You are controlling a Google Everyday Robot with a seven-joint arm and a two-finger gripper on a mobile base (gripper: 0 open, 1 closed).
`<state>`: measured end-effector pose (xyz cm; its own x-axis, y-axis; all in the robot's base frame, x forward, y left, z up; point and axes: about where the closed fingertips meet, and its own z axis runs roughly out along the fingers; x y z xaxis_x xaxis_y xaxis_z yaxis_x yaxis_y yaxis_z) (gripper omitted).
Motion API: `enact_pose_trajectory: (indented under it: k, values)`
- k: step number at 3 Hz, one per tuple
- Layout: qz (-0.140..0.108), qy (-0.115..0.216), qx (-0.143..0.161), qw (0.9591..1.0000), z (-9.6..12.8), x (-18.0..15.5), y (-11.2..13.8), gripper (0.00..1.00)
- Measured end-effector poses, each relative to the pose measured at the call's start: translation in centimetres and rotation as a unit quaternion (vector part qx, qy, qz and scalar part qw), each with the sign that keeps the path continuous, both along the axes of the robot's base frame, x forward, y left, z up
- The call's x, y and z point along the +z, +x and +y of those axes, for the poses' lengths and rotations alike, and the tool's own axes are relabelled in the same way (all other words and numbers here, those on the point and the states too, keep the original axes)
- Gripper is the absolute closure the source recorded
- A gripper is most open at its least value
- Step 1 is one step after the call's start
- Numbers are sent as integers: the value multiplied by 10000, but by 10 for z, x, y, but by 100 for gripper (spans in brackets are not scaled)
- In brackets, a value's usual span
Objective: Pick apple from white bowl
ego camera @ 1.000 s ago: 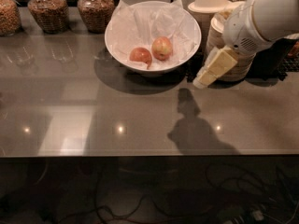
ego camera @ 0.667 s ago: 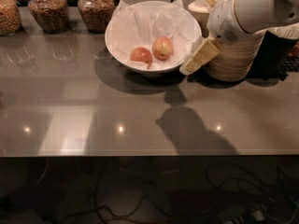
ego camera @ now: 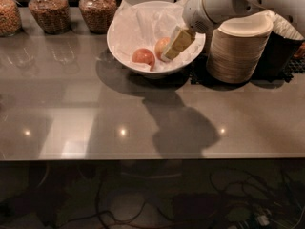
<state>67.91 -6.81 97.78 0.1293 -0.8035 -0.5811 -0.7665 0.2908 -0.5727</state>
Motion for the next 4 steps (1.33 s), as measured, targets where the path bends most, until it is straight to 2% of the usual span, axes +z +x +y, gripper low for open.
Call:
enact_pose_trajectory:
  k: [2,3,4]
  values:
    - [-572,-232,313,9976,8,-11,29,0]
    - [-672,-347,449,9961,13,-21,44,12]
    - [-621,-501,538,9954,16,-36,55,35]
